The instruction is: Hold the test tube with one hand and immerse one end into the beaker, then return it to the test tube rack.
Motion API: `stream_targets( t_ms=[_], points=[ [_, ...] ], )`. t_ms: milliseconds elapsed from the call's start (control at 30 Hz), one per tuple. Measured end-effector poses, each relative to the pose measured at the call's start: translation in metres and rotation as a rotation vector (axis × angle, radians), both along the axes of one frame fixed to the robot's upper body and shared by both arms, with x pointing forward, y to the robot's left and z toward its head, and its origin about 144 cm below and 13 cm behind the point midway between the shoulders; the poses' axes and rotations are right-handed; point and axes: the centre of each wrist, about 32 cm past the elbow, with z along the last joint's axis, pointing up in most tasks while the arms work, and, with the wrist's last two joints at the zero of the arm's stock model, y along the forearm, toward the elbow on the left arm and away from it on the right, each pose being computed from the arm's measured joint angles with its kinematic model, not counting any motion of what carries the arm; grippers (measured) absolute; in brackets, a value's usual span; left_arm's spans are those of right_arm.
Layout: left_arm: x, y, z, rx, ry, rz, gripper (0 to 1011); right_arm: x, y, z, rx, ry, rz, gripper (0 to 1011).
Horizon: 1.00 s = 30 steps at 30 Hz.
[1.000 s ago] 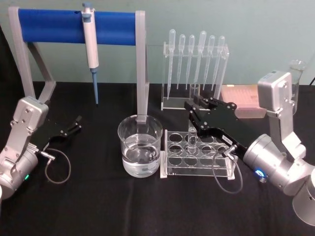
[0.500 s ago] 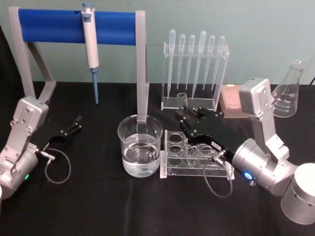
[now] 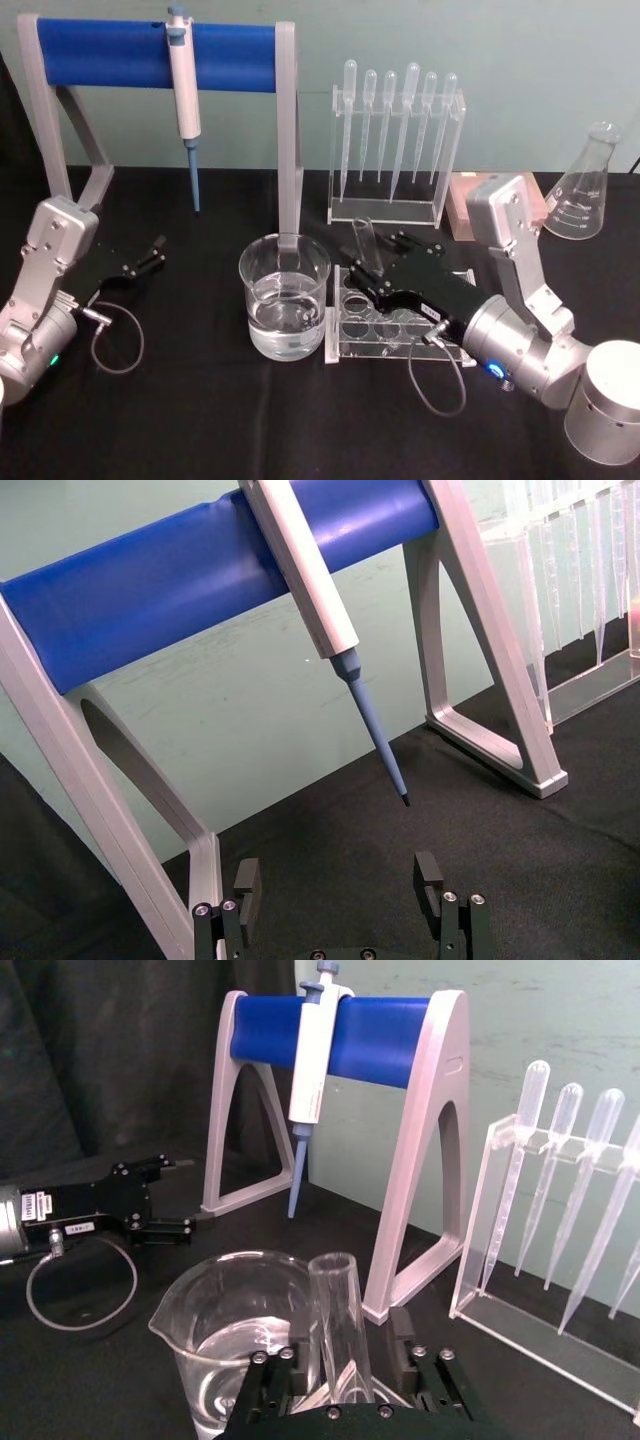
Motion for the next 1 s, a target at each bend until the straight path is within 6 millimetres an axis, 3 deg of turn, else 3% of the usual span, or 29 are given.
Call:
stream_targets(
  t_ms=[333, 600, 667, 800, 1000],
  points=[
    [0.000, 0.000, 0.000, 0.000, 0.000, 0.000, 1000, -0.033, -0.018, -0.008, 0.019, 0.020, -0.078, 795],
    [0.000, 0.000, 0.000, 0.000, 0.000, 0.000, 1000, -0.060, -0.051, -0.015, 0.046, 0.028, -0.212, 999],
    [0.000, 0.000, 0.000, 0.000, 0.000, 0.000, 1000, -0.066, -0.066, -0.020, 0.058, 0.017, -0.312, 1002],
    [0.000, 0.000, 0.000, 0.000, 0.000, 0.000, 1000, -0.068, -0.076, -0.030, 0.040, -0.018, -0.428, 1002],
    [0.000, 0.000, 0.000, 0.000, 0.000, 0.000, 1000, -0.065, -0.075, -0.053, -0.048, -0.049, -0.553, 1002]
  ],
)
